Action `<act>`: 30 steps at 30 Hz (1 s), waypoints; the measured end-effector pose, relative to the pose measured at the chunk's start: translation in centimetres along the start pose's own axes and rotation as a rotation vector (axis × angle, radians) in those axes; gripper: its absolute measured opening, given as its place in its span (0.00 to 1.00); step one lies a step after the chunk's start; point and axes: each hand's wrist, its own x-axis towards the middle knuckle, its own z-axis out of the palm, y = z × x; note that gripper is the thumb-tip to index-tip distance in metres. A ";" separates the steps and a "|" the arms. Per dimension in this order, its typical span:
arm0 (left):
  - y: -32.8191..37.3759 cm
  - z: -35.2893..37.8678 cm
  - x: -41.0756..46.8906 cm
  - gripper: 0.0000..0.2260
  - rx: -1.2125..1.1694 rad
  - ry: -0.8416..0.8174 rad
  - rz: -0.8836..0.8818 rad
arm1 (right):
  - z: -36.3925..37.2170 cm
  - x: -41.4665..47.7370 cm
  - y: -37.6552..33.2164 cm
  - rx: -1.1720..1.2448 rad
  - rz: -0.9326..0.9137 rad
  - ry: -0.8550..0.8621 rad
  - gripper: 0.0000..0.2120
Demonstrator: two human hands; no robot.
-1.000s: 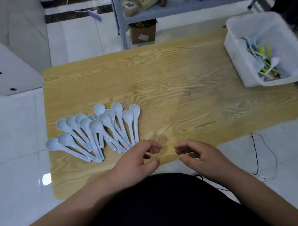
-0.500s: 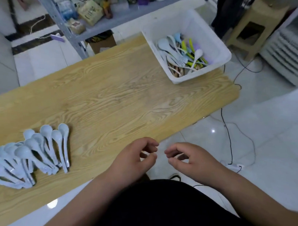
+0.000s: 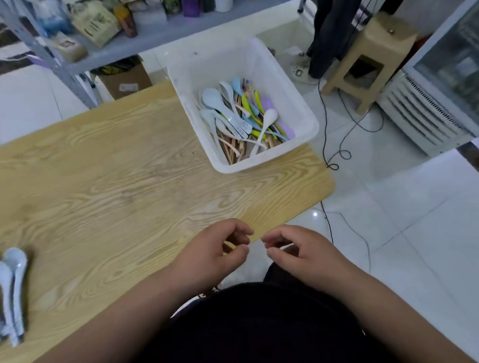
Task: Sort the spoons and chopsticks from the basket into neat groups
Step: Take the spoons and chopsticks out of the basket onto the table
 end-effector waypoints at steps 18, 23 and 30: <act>7.0 8.5 13.5 0.13 -0.148 0.489 -0.226 | -20.3 18.1 4.3 -0.216 -0.224 -0.352 0.07; 5.6 6.2 14.5 0.13 -0.205 0.535 -0.268 | -19.3 21.6 2.9 -0.221 -0.213 -0.350 0.06; 3.1 0.3 20.3 0.09 -0.147 0.520 -0.316 | -16.1 26.1 1.8 -0.271 -0.107 -0.252 0.06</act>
